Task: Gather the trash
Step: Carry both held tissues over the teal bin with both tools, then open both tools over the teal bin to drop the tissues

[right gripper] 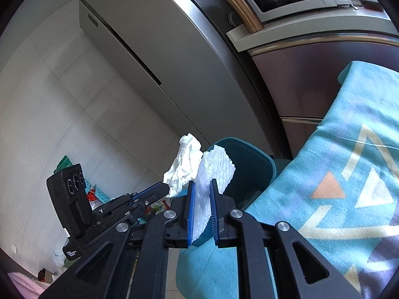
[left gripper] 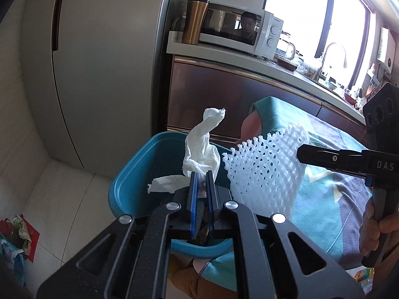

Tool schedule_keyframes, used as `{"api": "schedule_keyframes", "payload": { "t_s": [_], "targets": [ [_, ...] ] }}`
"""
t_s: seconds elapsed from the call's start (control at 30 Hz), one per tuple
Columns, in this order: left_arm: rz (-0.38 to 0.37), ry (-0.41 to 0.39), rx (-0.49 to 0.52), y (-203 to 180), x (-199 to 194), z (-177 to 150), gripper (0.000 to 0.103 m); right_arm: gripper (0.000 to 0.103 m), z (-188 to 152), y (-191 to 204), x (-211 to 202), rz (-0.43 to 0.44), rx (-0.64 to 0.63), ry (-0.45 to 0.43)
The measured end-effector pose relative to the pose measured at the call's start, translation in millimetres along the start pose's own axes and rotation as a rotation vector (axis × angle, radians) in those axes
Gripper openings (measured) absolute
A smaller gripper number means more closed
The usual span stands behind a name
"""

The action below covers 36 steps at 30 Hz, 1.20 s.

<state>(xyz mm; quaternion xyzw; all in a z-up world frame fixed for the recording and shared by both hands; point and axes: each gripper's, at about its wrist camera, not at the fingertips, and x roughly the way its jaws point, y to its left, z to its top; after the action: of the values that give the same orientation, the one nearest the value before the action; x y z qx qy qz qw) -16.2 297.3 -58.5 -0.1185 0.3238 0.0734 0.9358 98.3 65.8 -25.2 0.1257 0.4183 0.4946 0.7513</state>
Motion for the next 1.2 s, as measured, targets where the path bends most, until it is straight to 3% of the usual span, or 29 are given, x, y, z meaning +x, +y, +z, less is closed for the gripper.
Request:
{"api": "schedule_keyframes", "payload": {
  "t_s": [0.57,0.63,0.67,1.2],
  "targets": [
    [0.08,0.067,0.003,8,41,-2,0.008,0.015,3,-2,44,-0.022,0.046,0.069],
    [0.087,0.071,0.0,8,45,-2,0.008,0.029,2,-6,47,-0.021,0.065,0.074],
    [0.087,0.073,0.0,8,46,-2,0.008,0.031,1,-9,47,-0.024,0.075,0.079],
    [0.053,0.035,0.008,-3,35,-8,0.018,0.031,-6,-14,22,-0.036,0.071,0.052]
  ]
}}
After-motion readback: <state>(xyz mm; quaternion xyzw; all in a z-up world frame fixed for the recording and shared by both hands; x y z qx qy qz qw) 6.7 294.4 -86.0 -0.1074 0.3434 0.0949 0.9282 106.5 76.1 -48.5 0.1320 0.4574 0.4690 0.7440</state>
